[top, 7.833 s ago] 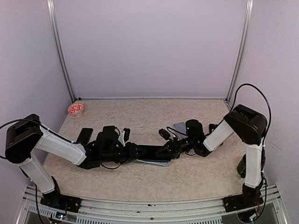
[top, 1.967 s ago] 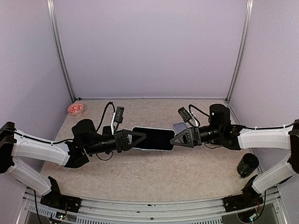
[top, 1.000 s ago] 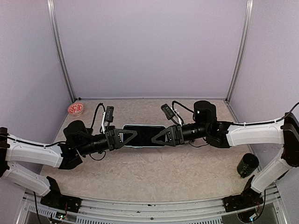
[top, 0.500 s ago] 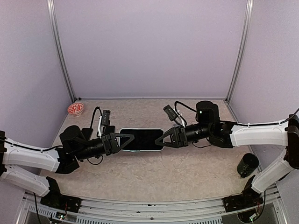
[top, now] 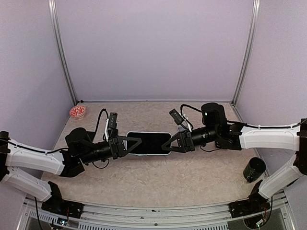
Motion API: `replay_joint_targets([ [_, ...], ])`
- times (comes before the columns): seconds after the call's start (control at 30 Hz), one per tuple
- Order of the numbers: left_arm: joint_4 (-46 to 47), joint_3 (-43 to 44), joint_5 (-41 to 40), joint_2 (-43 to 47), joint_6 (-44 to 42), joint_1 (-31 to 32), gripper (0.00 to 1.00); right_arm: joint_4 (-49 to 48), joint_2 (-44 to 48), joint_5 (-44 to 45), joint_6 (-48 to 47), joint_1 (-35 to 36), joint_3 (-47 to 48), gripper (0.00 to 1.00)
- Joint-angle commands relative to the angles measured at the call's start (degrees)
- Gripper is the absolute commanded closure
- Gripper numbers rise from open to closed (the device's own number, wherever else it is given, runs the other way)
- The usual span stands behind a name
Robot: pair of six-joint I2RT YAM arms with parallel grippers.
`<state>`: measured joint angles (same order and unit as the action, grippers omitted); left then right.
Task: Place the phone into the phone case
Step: Press the corner of the phone case at the bottom left corner of the phone case, then pass from the left arm to the right
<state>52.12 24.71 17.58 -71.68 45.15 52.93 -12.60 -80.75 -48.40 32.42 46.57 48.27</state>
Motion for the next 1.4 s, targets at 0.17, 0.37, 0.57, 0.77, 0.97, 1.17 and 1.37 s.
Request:
replay_joint_targets([
  [0.17,0.4,5.1,2.5,-4.7,-2.5,-1.0,1.00,10.1,1.9,5.5,-5.8,-0.1,3.1,0.34],
  [0.37,-2.7,9.9,6.2,-8.6,-5.0,-1.5,1.00,11.6,7.5,8.0,-6.7,-0.5,-0.9,0.19],
  [0.57,-4.8,10.8,6.6,-9.6,-5.7,-1.4,1.00,14.8,9.3,9.1,-8.6,-0.8,-0.7,0.16],
  [0.77,-7.1,11.0,5.0,-9.1,-6.2,-0.5,1.00,18.9,11.1,11.4,-10.2,-1.1,-0.4,0.13],
  [0.97,-12.9,11.4,4.0,-7.8,-8.3,0.4,1.00,23.2,11.6,14.6,-12.7,-1.7,1.9,0.10],
  [1.17,-19.4,14.1,5.9,-7.3,-10.6,0.6,1.00,28.5,12.2,17.0,-15.2,-1.7,3.9,0.10],
  [1.37,-26.8,17.4,6.8,-6.5,-14.7,1.0,1.00,32.4,13.1,17.0,-18.1,-1.7,5.5,0.10],
])
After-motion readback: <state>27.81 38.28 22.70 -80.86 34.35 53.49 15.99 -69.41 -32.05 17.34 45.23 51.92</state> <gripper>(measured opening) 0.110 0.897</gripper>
